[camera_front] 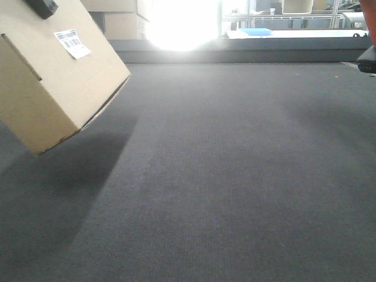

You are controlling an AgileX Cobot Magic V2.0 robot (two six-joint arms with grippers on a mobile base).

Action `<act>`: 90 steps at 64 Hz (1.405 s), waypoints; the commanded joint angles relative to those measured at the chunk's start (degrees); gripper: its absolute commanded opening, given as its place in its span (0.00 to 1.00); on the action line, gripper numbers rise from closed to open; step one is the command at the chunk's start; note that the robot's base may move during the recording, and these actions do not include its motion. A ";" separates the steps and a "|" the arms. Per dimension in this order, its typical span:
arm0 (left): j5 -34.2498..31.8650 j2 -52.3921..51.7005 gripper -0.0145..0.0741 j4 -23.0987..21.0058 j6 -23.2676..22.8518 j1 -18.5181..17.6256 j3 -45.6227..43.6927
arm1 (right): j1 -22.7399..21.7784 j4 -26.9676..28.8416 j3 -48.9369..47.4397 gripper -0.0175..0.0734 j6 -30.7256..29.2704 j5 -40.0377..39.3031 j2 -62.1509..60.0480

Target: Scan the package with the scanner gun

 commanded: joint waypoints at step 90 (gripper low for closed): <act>-3.20 -0.79 0.04 -1.31 0.32 -4.00 -0.09 | 5.28 -0.30 -0.86 0.02 -1.28 -3.32 4.15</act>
